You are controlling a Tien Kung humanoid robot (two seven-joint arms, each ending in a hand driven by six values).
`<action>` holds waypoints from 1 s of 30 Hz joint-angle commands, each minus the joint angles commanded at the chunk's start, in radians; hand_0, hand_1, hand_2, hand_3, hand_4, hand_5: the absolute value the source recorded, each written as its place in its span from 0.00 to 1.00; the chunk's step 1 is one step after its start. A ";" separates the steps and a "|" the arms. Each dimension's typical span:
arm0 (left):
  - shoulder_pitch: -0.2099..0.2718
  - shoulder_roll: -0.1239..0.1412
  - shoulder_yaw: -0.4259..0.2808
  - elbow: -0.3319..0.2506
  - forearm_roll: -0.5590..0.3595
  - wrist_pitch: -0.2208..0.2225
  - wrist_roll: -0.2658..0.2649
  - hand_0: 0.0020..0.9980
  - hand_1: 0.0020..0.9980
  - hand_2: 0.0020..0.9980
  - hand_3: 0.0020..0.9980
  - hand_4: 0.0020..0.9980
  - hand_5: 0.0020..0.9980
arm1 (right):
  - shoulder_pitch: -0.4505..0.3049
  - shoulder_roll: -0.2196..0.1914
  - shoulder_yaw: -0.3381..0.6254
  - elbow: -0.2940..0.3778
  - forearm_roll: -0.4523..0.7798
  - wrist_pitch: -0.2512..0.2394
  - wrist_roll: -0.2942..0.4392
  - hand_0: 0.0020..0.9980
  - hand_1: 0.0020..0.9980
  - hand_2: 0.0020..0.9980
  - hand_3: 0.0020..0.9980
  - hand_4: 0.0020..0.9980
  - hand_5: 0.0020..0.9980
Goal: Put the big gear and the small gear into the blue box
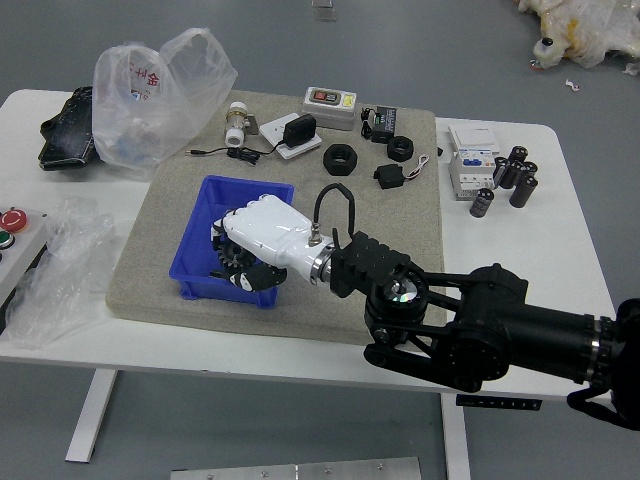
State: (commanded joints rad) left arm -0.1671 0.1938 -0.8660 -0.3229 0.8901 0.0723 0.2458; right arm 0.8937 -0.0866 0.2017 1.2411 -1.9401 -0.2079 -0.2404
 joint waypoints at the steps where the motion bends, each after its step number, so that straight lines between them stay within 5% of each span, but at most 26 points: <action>1: 0.000 0.000 0.000 0.000 0.000 0.000 0.000 0.57 0.52 0.53 0.64 0.66 0.15 | 0.001 0.003 -0.003 -0.005 0.000 0.003 -0.003 0.27 0.52 0.64 0.65 0.35 0.13; 3: 0.000 -0.001 0.001 0.000 -0.001 0.000 0.000 0.57 0.52 0.53 0.64 0.66 0.15 | 0.001 0.006 -0.007 -0.013 0.000 0.009 -0.007 0.27 0.52 0.64 0.65 0.35 0.13; 4: 0.000 -0.001 0.000 0.000 -0.001 0.000 0.000 0.57 0.52 0.53 0.64 0.66 0.15 | 0.001 0.006 -0.007 -0.017 0.000 0.012 -0.009 0.29 0.56 0.71 0.69 0.47 0.21; 9: 0.000 0.001 -0.002 0.000 0.001 0.000 0.002 0.57 0.52 0.53 0.64 0.66 0.15 | 0.002 0.007 -0.001 -0.030 0.000 0.026 -0.015 0.29 0.56 0.71 0.69 0.47 0.21; 10: 0.000 0.002 -0.002 0.000 0.001 0.000 0.002 0.57 0.52 0.53 0.64 0.66 0.15 | 0.002 0.007 0.001 -0.032 0.000 0.028 -0.015 0.30 0.59 0.75 0.73 0.78 0.48; 23: 0.000 0.001 -0.002 0.000 0.001 0.000 0.001 0.57 0.52 0.53 0.64 0.66 0.15 | -0.005 0.003 0.005 -0.032 0.011 0.030 -0.009 0.30 0.59 0.76 0.76 0.85 0.56; 30: 0.001 0.000 0.000 0.000 -0.001 0.000 0.000 0.57 0.52 0.53 0.64 0.66 0.15 | -0.058 -0.051 0.125 0.045 0.046 -0.004 0.007 0.29 0.59 0.75 0.76 0.85 0.57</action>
State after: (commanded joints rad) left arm -0.1663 0.1938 -0.8660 -0.3224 0.8891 0.0728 0.2456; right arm 0.8356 -0.1378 0.3271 1.2857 -1.8936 -0.2120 -0.2334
